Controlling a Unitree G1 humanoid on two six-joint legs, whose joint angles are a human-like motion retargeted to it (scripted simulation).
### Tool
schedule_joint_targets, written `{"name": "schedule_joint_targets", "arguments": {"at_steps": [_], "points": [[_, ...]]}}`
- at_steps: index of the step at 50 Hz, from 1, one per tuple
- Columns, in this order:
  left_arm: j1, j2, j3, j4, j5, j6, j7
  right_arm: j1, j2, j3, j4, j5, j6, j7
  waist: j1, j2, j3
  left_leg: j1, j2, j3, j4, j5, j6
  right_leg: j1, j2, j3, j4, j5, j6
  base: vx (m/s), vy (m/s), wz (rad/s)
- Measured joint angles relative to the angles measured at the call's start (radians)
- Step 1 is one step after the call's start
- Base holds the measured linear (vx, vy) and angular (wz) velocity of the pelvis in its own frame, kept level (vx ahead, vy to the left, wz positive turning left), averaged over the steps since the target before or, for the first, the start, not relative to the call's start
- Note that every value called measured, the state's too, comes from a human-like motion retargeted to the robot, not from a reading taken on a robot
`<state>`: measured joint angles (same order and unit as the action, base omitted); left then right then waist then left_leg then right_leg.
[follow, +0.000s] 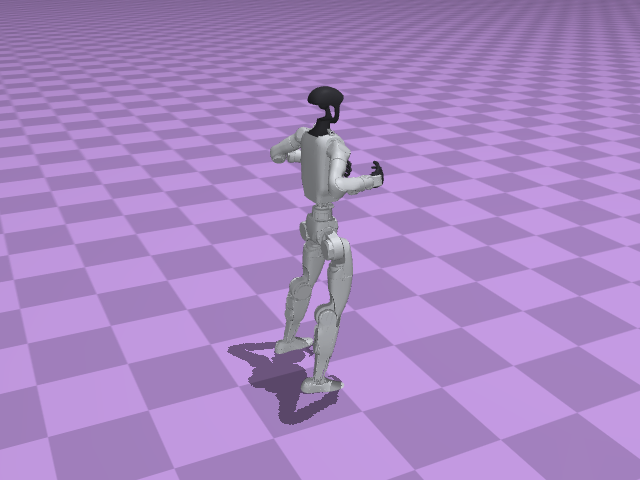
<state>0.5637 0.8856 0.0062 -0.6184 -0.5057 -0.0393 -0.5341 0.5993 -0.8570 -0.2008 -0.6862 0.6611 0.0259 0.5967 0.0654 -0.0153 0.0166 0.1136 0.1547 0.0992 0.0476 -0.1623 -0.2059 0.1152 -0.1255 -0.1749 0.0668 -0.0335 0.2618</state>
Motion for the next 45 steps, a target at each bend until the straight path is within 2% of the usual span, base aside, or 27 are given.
{"name": "schedule_joint_targets", "arguments": {"at_steps": [2, 7, 13, 16, 20, 24, 27, 29, 32, 35, 40, 43, 45], "points": [[-0.015, -0.004, -0.002, 0.014, 0.040, -0.020, 0.011, 0.036, -0.025, -0.004, 0.023, -0.126, -0.018, 0.010, 0.000, -0.001, -0.001, -0.001, 0.003, 0.001, 0.000, 0.000, -0.002, -0.002, 0.003, 0.001, 0.001, 0.000, 0.000, 0.00, 0.00, 0.00], [-0.121, -0.020, -0.072, 0.074, 0.300, -0.061, 0.119, 0.092, -0.053, 0.000, 0.047, -0.345, -0.054, -0.007, -0.014, -0.004, -0.001, 0.004, 0.003, 0.002, -0.003, 0.001, -0.003, 0.000, 0.002, 0.001, 0.004, -0.003, 0.000, 0.00, 0.00, 0.00], [-0.202, -0.052, -0.202, 0.156, 0.418, -0.053, 0.164, 0.076, -0.025, 0.015, 0.051, -0.285, -0.067, -0.059, -0.052, 0.005, -0.006, 0.010, 0.000, 0.009, -0.006, 0.001, -0.001, 0.002, -0.001, 0.006, 0.004, -0.005, 0.000, 0.00, 0.00, 0.00], [-0.171, -0.065, -0.198, 0.152, 0.354, -0.061, 0.163, 0.052, -0.001, 0.025, 0.071, -0.178, -0.073, -0.079, -0.063, 0.014, -0.011, 0.013, 0.001, 0.017, -0.007, -0.001, -0.001, 0.000, 0.001, 0.014, 0.002, -0.004, 0.000, 0.00, 0.00, 0.00], [-0.108, -0.107, -0.141, 0.133, 0.109, -0.050, 0.102, 0.008, 0.017, 0.056, 0.125, -0.057, -0.042, -0.050, -0.067, 0.024, -0.016, 0.018, 0.005, 0.030, -0.007, -0.005, -0.001, -0.002, 0.005, 0.025, -0.001, 0.000, 0.000, 0.00, 0.00, 0.00], [-0.127, -0.136, -0.129, 0.116, -0.078, -0.031, 0.058, -0.020, -0.042, 0.075, 0.132, -0.207, -0.042, -0.030, -0.061, 0.034, -0.017, 0.025, 0.011, 0.041, -0.007, -0.009, -0.003, -0.003, 0.011, 0.034, -0.001, 0.002, 0.000, 0.00, 0.00, 0.00], [-0.202, -0.156, -0.166, 0.092, -0.121, -0.033, 0.075, -0.034, -0.098, 0.069, 0.068, -0.401, -0.078, -0.052, -0.057, 0.040, -0.017, 0.031, 0.012, 0.045, -0.009, -0.011, -0.004, -0.001, 0.013, 0.038, 0.001, 0.002, 0.000, 0.00, 0.00, 0.00], [-0.272, -0.180, -0.207, 0.072, -0.147, -0.035, 0.094, -0.054, -0.104, 0.069, 0.019, -0.437, -0.089, -0.083, -0.057, 0.041, -0.017, 0.035, 0.010, 0.046, -0.010, -0.011, -0.002, 0.001, 0.011, 0.039, 0.003, 0.000, 0.000, 0.00, 0.00, 0.00], [-0.378, -0.227, -0.275, 0.039, -0.222, -0.034, 0.099, -0.103, -0.063, 0.094, -0.033, -0.315, -0.076, -0.115, -0.058, 0.040, -0.018, 0.040, 0.003, 0.046, -0.011, -0.013, 0.002, 0.006, 0.004, 0.039, 0.004, -0.003, 0.000, 0.00, 0.00, 0.00], [-0.450, -0.269, -0.319, -0.004, -0.320, -0.042, 0.077, -0.165, 0.005, 0.134, -0.070, -0.078, -0.052, -0.108, -0.059, 0.039, -0.014, 0.050, -0.003, 0.043, -0.009, -0.017, 0.007, 0.018, -0.003, 0.039, 0.002, -0.004, 0.000, 0.00, 0.00, 0.00], [-0.469, -0.322, -0.305, -0.061, -0.434, -0.072, 0.065, -0.245, 0.103, 0.237, -0.058, 0.254, -0.035, -0.092, -0.045, 0.043, -0.034, 0.049, -0.009, 0.047, -0.011, -0.017, 0.009, 0.014, -0.009, 0.045, 0.001, -0.004, 0.000, 0.00, 0.00, 0.00], [-0.448, -0.333, -0.265, -0.044, -0.497, -0.070, 0.017, -0.268, 0.123, 0.286, 0.015, 0.316, -0.016, -0.059, -0.036, 0.050, -0.037, 0.053, -0.009, 0.052, -0.010, -0.021, 0.008, 0.016, -0.009, 0.050, -0.001, -0.004, 0.000, 0.00, 0.00, 0.00], [-0.427, -0.327, -0.237, -0.012, -0.520, -0.054, -0.030, -0.274, 0.112, 0.294, 0.063, 0.247, -0.005, -0.034, -0.032, 0.055, -0.035, 0.057, -0.010, 0.055, -0.011, -0.024, 0.007, 0.018, -0.009, 0.052, -0.001, -0.005, 0.000, 0.00, 0.00, 0.00]]}}
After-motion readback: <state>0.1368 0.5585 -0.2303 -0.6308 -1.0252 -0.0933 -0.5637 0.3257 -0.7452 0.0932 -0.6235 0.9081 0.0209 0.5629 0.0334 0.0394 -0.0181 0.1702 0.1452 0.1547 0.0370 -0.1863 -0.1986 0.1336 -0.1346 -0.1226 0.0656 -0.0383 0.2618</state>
